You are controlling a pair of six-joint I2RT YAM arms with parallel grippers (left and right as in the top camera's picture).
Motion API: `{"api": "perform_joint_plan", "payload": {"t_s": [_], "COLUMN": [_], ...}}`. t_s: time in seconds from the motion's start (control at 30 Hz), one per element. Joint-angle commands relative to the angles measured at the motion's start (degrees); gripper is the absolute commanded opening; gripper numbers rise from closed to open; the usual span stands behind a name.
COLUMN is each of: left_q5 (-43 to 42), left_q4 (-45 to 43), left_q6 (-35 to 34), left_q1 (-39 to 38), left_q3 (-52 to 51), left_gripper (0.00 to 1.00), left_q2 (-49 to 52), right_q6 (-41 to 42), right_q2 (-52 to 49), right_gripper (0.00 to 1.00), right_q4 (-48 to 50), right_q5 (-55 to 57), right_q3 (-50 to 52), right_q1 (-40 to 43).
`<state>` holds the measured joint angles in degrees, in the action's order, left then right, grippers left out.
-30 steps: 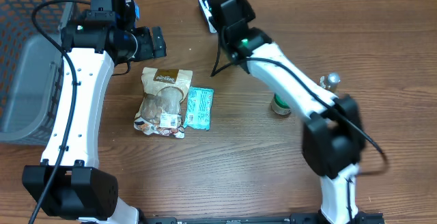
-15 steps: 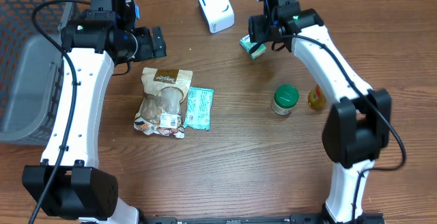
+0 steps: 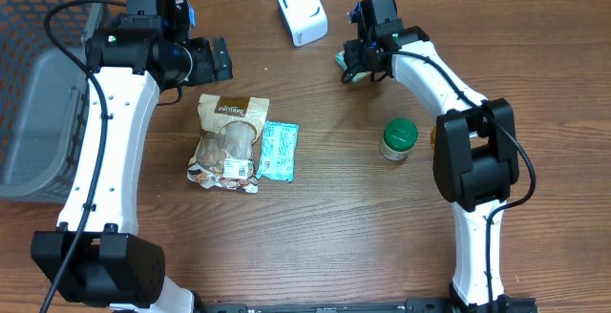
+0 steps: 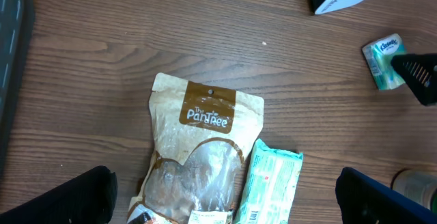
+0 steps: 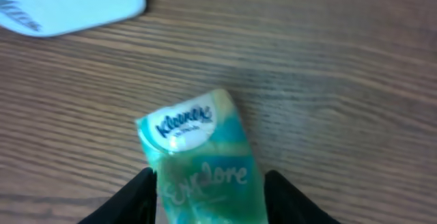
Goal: Scan the item barcode
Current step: 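Carry the pack right and lower it beside the green-lidded jar, then open the right gripper and raise it off the pack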
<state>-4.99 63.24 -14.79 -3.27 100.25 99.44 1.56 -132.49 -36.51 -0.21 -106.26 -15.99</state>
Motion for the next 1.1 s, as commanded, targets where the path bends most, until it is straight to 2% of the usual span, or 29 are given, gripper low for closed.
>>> {"api": "perform_joint_plan", "payload": {"t_s": [0.0,0.4,0.43,0.47,0.5,0.53,0.6,0.67,0.9,1.07], "left_q5": [-0.6,-0.6,-0.5,-0.6,-0.6,-0.6,-0.6,-0.6,-0.6,-0.6], "left_q4": [0.0,0.0,0.0,0.0,0.0,0.0,0.0,0.0,0.0,0.0], "left_q6": [0.7,0.7,0.7,0.7,0.7,0.7,0.7,0.7,0.7,0.7], "left_q1": [0.2,0.2,0.2,0.2,0.2,0.2,0.2,0.2,0.2,0.2], "left_q3": [0.8,0.8,0.8,0.8,0.8,0.8,0.8,0.8,0.8,0.8], "left_gripper": [1.0,1.0,1.0,0.99,1.0,1.0,1.0,1.0,1.0,1.0], "left_q2": [0.1,0.1,0.1,0.1,0.1,0.1,0.1,0.1,0.1,0.1], "right_q6": [0.2,0.3,0.3,0.3,0.3,0.3,0.4,0.4,5.5,7.2], "right_q2": [-0.3,-0.3,-0.3,-0.3,-0.3,-0.3,0.1,1.1,8.4,9.7], "right_gripper": [0.47,0.45,0.41,0.34,0.22,0.14,0.06,0.04,0.04,0.08], "right_q4": [-0.7,2.6,2.6,2.6,2.1,1.7,-0.4,-3.5,-19.0,-30.0], "right_q5": [-0.6,-0.8,-0.8,-0.8,-0.7,-0.5,0.6,1.6,1.6,1.6], "right_q3": [0.2,5.1,5.2,5.5,5.5,5.5,5.1,4.4,3.7,3.7], "right_q1": [0.6,0.7,0.7,0.7,0.7,0.7,0.7,0.7,0.7,0.8]}}
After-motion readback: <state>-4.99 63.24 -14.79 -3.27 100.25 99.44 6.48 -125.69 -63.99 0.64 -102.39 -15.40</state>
